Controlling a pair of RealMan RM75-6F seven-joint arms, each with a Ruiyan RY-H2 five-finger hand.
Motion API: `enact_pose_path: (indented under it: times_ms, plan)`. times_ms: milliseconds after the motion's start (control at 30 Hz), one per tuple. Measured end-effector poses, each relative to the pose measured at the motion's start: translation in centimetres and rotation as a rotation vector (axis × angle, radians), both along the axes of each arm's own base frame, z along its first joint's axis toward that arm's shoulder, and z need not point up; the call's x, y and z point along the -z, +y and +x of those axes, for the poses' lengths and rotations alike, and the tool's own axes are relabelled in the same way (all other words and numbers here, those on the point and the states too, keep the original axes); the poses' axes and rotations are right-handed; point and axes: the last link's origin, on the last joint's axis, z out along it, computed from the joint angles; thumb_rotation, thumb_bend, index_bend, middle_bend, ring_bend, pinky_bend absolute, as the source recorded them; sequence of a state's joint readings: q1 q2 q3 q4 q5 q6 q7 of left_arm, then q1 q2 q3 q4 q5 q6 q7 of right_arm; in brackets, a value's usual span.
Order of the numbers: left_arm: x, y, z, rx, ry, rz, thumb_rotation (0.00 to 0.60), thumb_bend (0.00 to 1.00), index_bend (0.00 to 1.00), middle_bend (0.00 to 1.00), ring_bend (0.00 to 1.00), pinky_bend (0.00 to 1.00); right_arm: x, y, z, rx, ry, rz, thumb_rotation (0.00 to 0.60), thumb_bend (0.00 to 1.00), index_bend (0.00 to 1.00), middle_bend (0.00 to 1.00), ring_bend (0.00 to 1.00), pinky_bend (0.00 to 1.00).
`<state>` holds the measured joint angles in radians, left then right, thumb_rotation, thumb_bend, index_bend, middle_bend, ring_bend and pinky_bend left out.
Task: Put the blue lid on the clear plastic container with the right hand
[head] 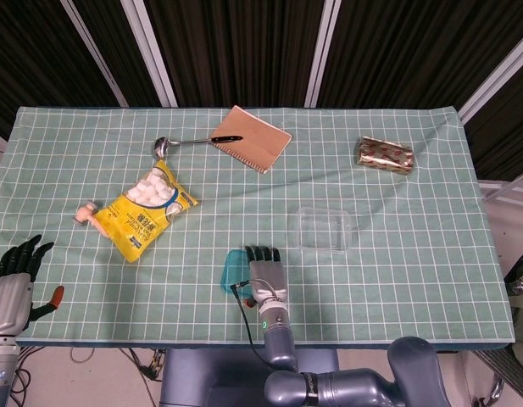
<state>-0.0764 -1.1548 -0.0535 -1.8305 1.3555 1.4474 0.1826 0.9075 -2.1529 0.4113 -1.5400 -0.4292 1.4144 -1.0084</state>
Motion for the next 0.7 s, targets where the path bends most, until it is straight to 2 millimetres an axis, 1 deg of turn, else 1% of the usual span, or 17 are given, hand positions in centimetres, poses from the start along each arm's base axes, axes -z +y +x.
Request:
enact_pose_path:
  times_ms: [300,700]
  plan:
    - [0.00,0.01,-0.01,-0.001,0.001,0.000,0.600,0.36,0.13,0.00,0.00,0.00,0.00,0.09,0.00,-0.002,0.003,0.001,0.600,0.16,0.00,0.16,0.00,0.00]
    - [0.02,0.03,-0.05,-0.002,0.001,-0.001,0.600,0.36,0.13,0.00,0.00,0.00,0.28,0.12,-0.27,0.008,0.008,0.014,0.600,0.16,0.00,0.16,0.00,0.00]
